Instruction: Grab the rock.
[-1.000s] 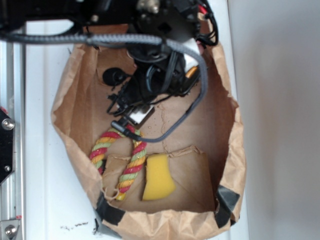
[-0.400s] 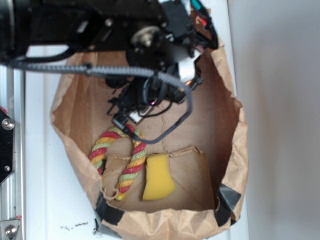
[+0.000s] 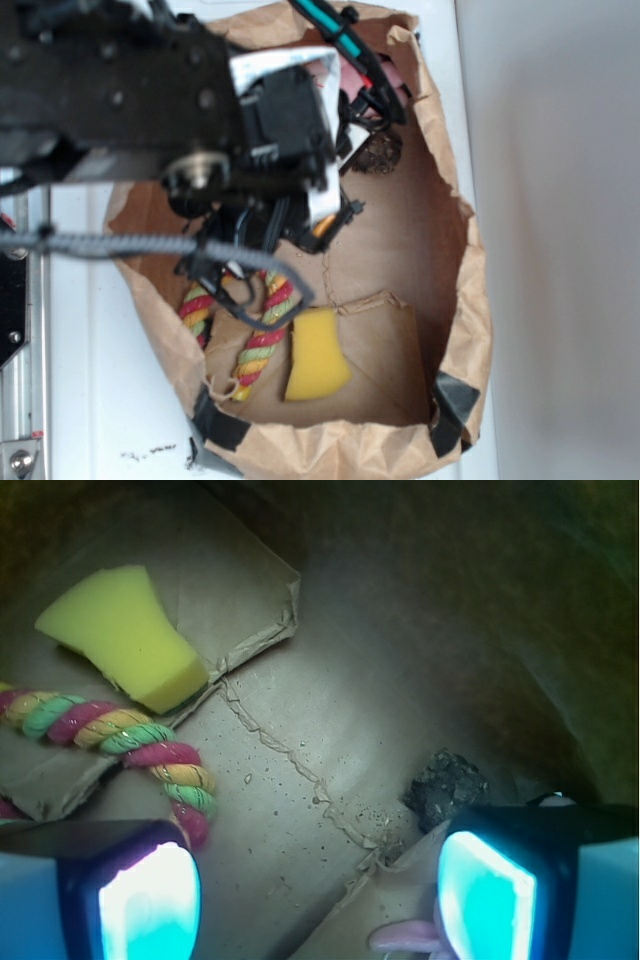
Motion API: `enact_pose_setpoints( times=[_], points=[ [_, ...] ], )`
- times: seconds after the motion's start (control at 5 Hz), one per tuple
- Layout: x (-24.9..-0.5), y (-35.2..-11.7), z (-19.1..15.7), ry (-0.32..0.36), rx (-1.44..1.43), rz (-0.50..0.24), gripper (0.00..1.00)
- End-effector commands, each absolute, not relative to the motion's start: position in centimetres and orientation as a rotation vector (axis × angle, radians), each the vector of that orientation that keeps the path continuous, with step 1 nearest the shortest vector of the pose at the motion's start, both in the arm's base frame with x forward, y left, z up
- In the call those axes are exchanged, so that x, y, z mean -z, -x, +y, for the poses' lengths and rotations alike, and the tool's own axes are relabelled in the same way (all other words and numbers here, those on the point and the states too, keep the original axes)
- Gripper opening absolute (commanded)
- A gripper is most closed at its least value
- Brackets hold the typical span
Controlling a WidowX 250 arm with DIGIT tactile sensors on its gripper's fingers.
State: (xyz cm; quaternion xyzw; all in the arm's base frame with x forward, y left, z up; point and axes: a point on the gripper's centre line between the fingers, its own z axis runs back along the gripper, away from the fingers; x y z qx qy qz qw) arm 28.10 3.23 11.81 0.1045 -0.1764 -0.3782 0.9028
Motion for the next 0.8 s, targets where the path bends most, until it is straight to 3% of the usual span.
enact_pose_setpoints(
  times=[0.0, 0.6],
  points=[
    [-12.7, -30.4, 2.3, -0.329, 0.726, -0.414, 1.00],
    [-11.8, -32.0, 3.3, -0.338, 0.726, -0.380, 1.00]
  ],
)
